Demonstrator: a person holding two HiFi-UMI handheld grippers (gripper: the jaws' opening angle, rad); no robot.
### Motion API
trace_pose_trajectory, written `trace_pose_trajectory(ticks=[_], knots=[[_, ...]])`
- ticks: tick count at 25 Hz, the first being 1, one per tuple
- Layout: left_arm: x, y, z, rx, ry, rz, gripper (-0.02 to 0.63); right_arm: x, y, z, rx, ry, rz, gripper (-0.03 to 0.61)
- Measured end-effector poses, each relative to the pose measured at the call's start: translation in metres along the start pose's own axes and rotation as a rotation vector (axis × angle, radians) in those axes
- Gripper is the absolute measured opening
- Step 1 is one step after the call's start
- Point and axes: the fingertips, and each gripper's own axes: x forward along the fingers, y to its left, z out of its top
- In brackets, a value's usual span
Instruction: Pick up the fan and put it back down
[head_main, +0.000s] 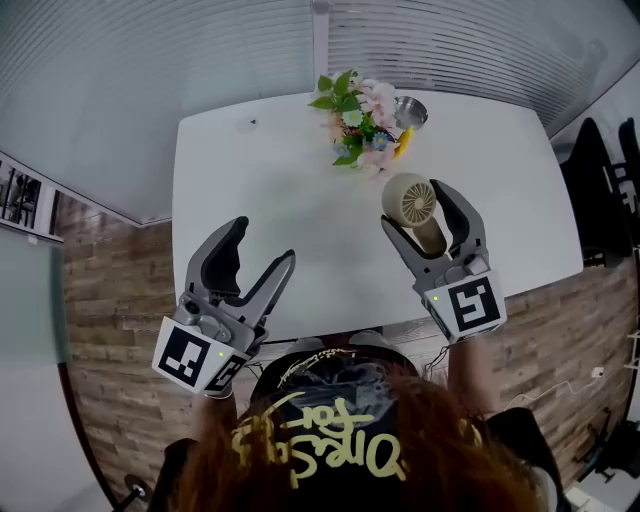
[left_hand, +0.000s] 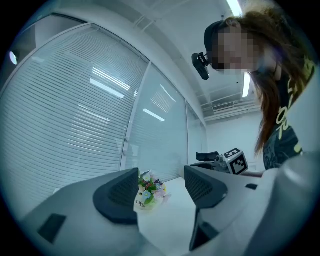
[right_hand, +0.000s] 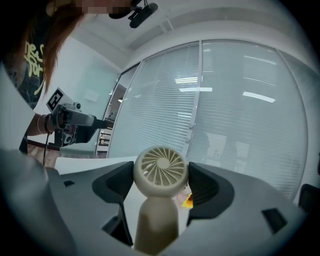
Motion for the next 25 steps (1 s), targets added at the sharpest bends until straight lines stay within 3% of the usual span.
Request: trace_pose_trajectory(ticks=[5, 13, 25], knots=[[-0.008, 0.007, 0.007, 0.018, -0.001, -0.041, 0.275, -0.009, 0.011, 0.040, -0.024, -0.076, -0.036, 0.328], [-0.015, 0.012, 0.018, 0.046, -0.024, -0.066, 0.272, -0.023, 0.021, 0.068, -0.032, -0.123, -0.077, 0.328], [-0.013, 0.010, 0.019, 0.053, -0.036, -0.067, 0.264, -0.032, 0.021, 0.079, -0.032, -0.141, -0.084, 0.328]])
